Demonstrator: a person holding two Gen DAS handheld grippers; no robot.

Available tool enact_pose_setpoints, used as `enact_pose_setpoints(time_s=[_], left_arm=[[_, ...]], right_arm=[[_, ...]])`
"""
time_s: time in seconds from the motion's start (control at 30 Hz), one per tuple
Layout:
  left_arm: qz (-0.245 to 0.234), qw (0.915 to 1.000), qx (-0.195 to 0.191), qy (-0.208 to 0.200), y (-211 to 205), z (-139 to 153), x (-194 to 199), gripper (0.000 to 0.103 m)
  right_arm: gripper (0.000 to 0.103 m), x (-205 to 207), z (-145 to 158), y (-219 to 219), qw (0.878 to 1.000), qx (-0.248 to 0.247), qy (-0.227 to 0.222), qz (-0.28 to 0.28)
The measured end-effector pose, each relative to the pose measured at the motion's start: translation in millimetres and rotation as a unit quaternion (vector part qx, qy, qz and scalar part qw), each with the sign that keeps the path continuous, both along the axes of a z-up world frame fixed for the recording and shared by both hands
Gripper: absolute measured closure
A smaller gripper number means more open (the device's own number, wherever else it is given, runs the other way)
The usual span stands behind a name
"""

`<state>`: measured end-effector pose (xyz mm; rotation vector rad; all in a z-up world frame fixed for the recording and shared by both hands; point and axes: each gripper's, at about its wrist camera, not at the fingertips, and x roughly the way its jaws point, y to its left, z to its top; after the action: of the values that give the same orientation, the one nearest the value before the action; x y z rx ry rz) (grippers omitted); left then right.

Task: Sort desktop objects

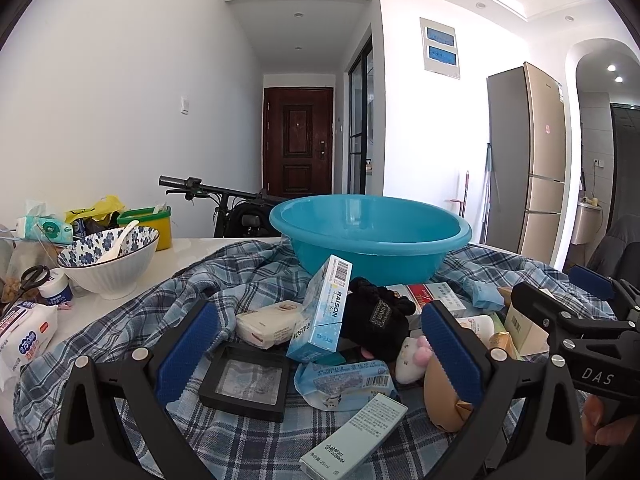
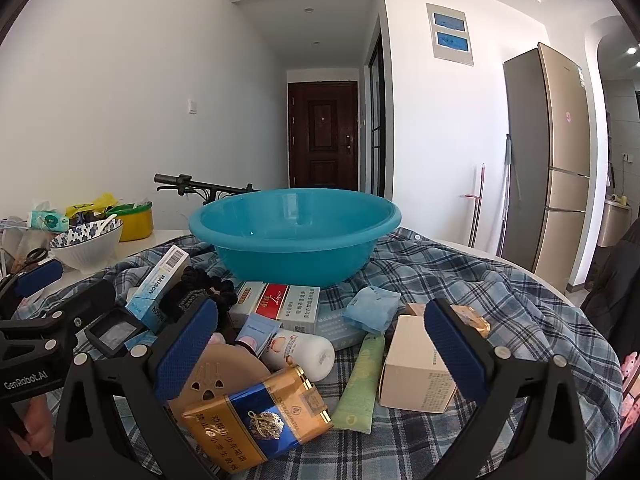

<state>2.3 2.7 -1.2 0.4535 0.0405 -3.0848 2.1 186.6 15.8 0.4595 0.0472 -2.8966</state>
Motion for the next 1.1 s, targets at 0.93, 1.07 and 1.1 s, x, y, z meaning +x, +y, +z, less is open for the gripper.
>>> enact_pose_setpoints(time_s=[0.93,1.07,1.1], left_arm=[[0.032,0.9991,0.021,-0.02,-20.4,6.5,-5.5,0.0],[0.031,0.9991,0.021,-0.02,-21.3,14.7,-2.4,0.0],[0.029,0.9991,0.023,-0.018,-21.7,17.8,-0.7,0.0]], right_arm=[[0.0,4.1,0.8,3.3,0.998,0.015,0.01,-0.063],[0.0,6.6,4.6,5.2,0.996,0.027,0.006,-0.08],[0.0,7.1,6.4,6.0,0.997,0.027,0.002,-0.074]])
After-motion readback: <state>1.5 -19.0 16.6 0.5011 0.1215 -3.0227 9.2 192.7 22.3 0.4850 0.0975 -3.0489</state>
